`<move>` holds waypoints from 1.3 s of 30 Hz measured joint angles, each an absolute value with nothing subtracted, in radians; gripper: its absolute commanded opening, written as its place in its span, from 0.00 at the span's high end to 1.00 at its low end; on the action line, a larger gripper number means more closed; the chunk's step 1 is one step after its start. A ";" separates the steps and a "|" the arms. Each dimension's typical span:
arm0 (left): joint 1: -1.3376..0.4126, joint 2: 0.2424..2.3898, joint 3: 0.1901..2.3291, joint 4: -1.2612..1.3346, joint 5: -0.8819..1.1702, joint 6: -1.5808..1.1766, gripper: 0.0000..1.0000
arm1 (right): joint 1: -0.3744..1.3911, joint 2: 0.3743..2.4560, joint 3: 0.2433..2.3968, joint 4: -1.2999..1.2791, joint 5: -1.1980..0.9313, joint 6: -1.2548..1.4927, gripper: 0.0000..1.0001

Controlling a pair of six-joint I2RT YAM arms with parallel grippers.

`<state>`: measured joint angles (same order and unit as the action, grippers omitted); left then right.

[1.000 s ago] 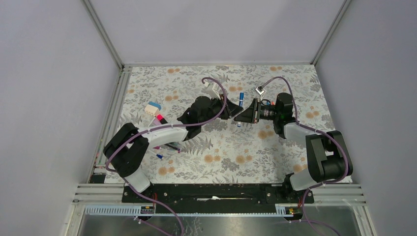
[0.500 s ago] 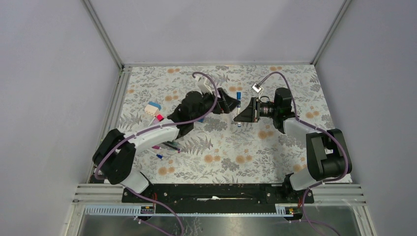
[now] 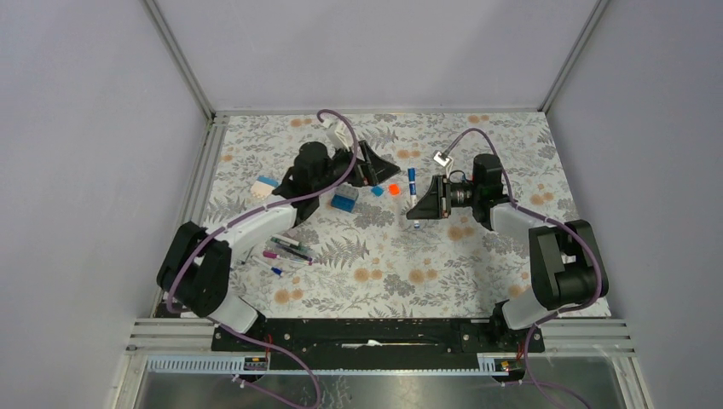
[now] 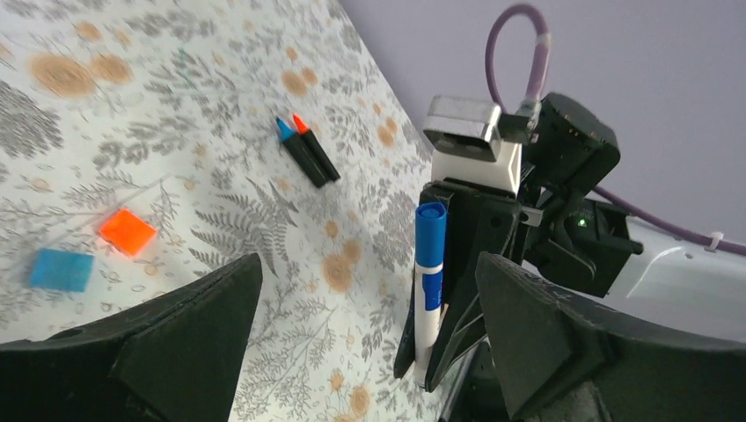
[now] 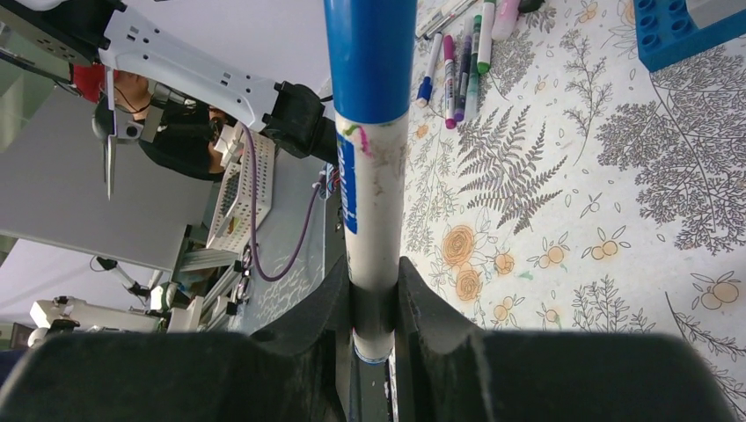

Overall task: Open the pen caps
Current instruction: Pick up the pen from the center of the board, then open the pen cap from the pen.

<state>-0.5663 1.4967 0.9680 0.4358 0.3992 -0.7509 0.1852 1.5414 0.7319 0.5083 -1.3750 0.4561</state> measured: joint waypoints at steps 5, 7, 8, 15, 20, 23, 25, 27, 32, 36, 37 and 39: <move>-0.606 1.572 1.006 0.408 0.437 -0.760 0.07 | 0.194 1.557 0.732 0.494 -1.382 0.440 1.00; -0.627 1.589 1.016 0.398 0.438 -0.760 0.12 | 0.199 1.558 0.732 0.485 -1.383 0.433 1.00; -0.634 1.596 1.023 0.396 0.437 -0.761 0.16 | 0.201 1.559 0.732 0.481 -1.383 0.430 1.00; -0.661 1.654 1.085 0.400 0.438 -0.773 0.43 | 0.212 1.565 0.738 0.460 -1.392 0.414 1.00; -0.661 1.678 1.099 0.402 0.441 -0.788 0.59 | 0.214 1.571 0.738 0.452 -1.399 0.410 1.00; -0.661 1.680 1.100 0.406 0.447 -0.797 0.79 | 0.214 1.574 0.738 0.443 -1.398 0.408 1.00; -0.663 1.680 1.100 0.414 0.453 -0.806 0.99 | 0.214 1.575 0.738 0.436 -1.396 0.408 1.00; -0.667 1.680 1.106 0.420 0.461 -0.819 1.00 | 0.215 1.579 0.738 0.438 -1.393 0.394 1.00; -0.666 1.680 1.106 0.428 0.464 -0.828 1.00 | 0.215 1.581 0.748 0.437 -1.394 0.387 0.86; -0.665 1.680 1.104 0.443 0.465 -0.828 1.00 | 0.215 1.586 0.760 0.427 -1.397 0.385 0.55; -0.665 1.680 1.102 0.446 0.465 -0.824 1.00 | 0.215 1.587 0.766 0.419 -1.401 0.386 0.53; -0.665 1.680 1.094 0.452 0.464 -0.820 1.00 | 0.215 1.588 0.776 0.408 -1.407 0.387 0.51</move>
